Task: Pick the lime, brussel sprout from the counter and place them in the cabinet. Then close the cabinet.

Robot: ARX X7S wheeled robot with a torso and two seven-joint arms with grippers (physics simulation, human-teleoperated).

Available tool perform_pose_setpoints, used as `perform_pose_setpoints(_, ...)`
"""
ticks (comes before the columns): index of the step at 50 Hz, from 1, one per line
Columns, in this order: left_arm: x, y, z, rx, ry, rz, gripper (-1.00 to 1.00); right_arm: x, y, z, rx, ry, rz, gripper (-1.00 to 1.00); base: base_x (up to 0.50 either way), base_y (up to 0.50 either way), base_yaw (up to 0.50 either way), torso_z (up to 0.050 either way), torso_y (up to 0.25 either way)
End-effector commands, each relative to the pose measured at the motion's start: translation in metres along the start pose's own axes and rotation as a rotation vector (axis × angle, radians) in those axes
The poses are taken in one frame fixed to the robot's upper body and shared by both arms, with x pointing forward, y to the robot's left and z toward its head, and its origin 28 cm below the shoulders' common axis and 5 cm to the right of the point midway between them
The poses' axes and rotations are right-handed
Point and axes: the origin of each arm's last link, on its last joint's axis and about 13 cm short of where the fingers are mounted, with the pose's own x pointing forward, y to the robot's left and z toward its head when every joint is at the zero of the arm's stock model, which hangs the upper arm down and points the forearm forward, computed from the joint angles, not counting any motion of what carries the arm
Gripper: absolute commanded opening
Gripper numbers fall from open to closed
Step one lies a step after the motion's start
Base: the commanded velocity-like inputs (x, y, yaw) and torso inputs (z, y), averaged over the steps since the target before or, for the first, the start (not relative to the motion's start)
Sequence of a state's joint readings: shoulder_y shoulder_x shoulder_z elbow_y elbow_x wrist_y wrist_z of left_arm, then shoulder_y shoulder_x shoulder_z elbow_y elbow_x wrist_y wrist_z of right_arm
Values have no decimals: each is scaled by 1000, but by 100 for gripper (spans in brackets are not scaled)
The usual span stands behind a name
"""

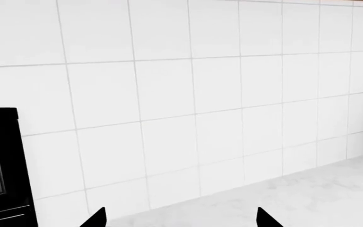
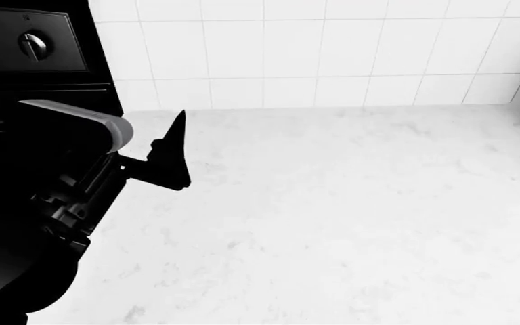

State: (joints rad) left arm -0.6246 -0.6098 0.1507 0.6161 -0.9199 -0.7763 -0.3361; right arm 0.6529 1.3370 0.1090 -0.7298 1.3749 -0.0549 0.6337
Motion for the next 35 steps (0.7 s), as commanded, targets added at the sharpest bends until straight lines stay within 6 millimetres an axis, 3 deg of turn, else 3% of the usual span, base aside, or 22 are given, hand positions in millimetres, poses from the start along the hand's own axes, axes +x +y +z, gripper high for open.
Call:
perform_pose_setpoints(1,-3,-2,-9,-7,40,-4,100,0,-9,8,-40,17,-127,100,0,0,0,0,0)
perform_pose_setpoints(18,-2,-3,-11,-6,41,-7,100,21,-11,28,-5,-94,-178,100,0,0,0,0,0)
perform_pose_setpoints(35,-1,-3,-9,-6,40,-9,100,66,7,41,111,-205,-73,100,0,0,0,0,0)
